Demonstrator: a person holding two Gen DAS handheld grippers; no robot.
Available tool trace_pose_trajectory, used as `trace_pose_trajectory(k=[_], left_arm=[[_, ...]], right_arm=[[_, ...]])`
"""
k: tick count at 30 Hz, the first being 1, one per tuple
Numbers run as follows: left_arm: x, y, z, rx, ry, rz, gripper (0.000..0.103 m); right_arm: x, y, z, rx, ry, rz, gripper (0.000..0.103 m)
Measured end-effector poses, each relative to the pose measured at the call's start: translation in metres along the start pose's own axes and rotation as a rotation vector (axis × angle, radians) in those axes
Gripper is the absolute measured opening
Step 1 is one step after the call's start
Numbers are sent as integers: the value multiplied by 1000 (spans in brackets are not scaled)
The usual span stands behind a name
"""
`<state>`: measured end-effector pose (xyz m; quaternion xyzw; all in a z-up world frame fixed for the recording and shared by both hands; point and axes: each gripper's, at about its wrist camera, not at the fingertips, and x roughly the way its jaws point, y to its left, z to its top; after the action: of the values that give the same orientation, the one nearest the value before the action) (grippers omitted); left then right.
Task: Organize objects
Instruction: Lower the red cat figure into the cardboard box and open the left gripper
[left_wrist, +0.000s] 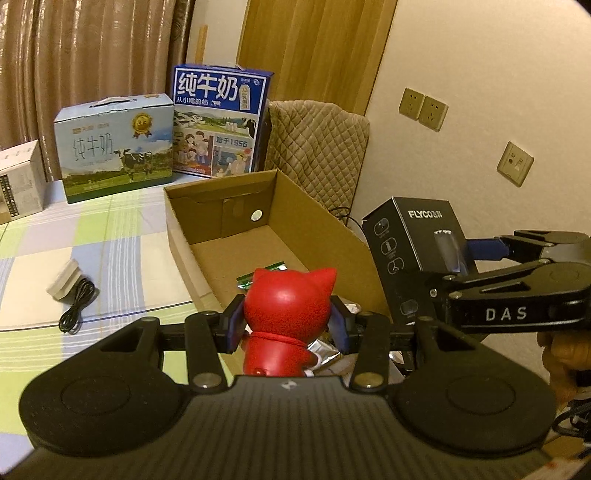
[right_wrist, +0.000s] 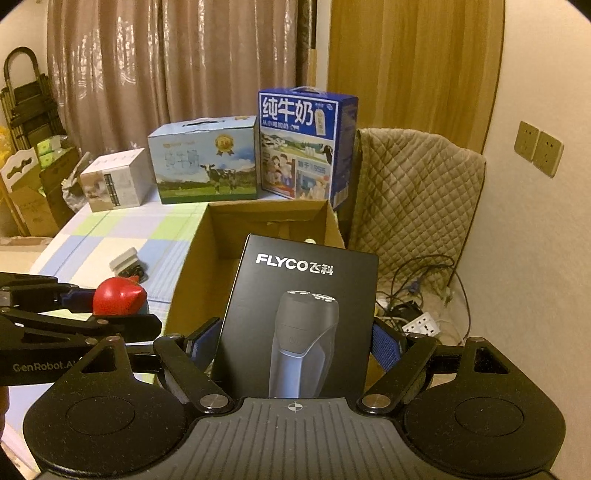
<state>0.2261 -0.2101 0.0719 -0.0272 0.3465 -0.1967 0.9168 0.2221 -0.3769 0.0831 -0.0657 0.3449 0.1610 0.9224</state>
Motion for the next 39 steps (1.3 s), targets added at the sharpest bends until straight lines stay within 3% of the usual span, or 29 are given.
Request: trace_pose_trajectory(k=[19,21,22,39], left_arm=[[75,13,16,1,50,3,41],[80,16,19,-12,39,-7,47],[81,18,21,-19,34,-8,55],[54,43,6,-44,42,79,55]], right_arm=[[47,-28,10,37,40,-10,80],[49,-28,10,42,40,-6,80],[50,-27,10,43,41,-4,80],[39,-9,18,28,13,25,80]])
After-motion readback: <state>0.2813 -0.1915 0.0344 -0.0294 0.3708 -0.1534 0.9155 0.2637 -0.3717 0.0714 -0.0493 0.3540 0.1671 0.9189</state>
